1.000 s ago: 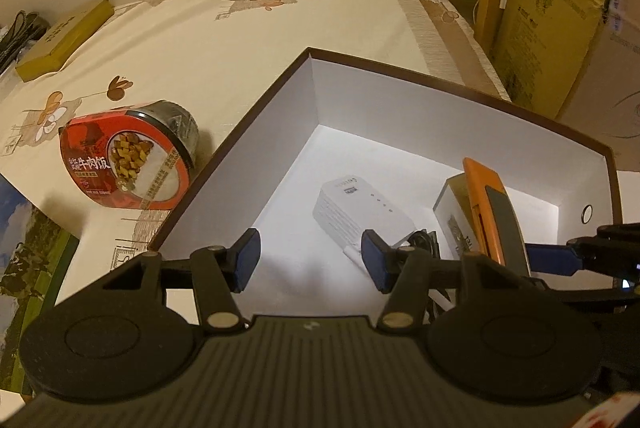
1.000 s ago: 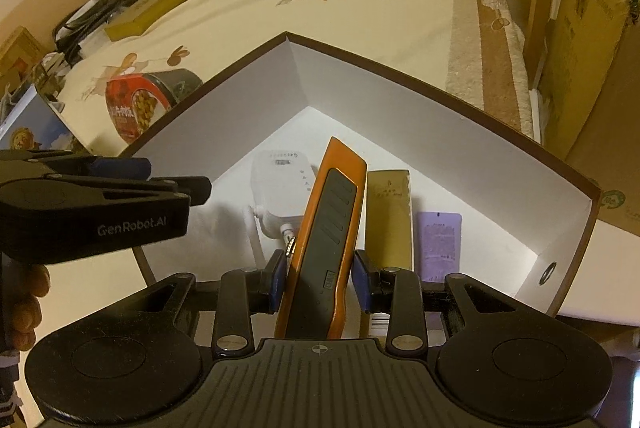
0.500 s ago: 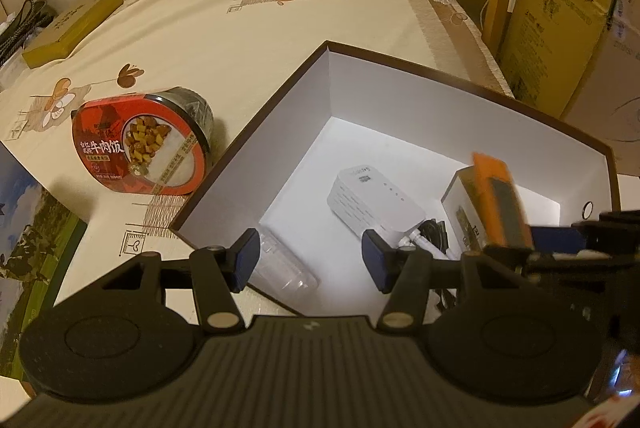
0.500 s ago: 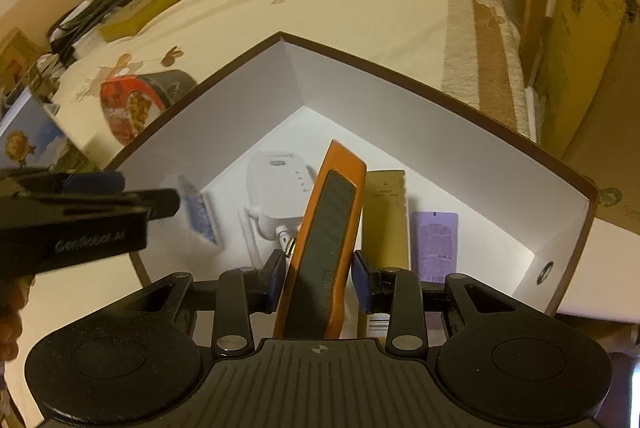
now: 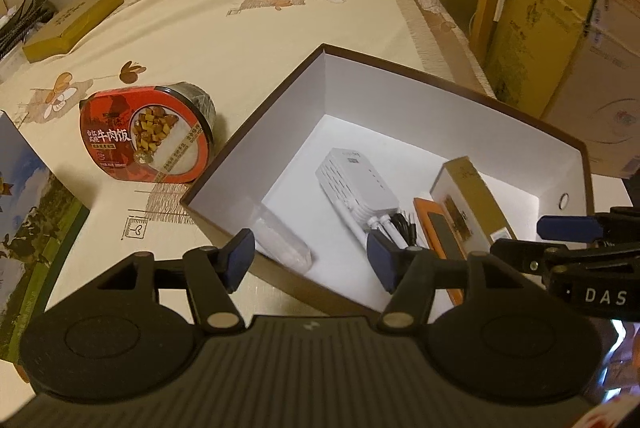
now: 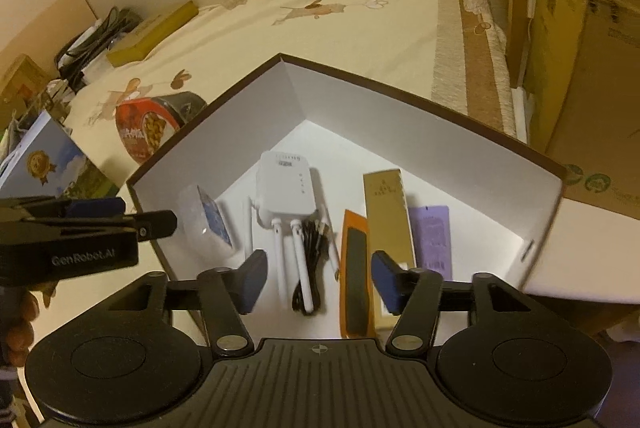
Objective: Organize rigid objects
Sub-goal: 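Open both tools to release the knife and clear box inside the shoebox, then move both tools back toward the white ointment box and white tube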
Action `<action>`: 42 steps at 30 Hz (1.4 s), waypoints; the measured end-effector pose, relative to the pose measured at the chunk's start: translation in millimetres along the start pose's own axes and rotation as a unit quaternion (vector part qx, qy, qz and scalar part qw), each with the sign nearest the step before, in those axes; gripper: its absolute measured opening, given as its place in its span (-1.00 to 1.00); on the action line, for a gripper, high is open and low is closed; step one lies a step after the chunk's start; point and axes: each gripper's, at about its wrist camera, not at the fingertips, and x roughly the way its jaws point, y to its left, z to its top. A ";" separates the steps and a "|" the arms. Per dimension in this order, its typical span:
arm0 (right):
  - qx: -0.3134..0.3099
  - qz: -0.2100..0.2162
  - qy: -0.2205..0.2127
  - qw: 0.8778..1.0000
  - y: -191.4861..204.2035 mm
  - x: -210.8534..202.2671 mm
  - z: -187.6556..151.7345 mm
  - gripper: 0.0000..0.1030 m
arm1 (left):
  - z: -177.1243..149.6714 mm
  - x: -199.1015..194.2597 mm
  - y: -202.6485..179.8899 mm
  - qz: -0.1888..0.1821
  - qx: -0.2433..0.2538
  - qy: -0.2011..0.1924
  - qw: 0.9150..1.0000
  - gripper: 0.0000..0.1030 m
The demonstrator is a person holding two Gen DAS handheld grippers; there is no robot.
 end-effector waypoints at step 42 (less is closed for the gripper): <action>-0.015 0.031 -0.005 0.999 22.3 -88.1 -72.6 0.26 | -117.3 -120.4 26.2 0.004 -0.116 0.004 0.993 0.13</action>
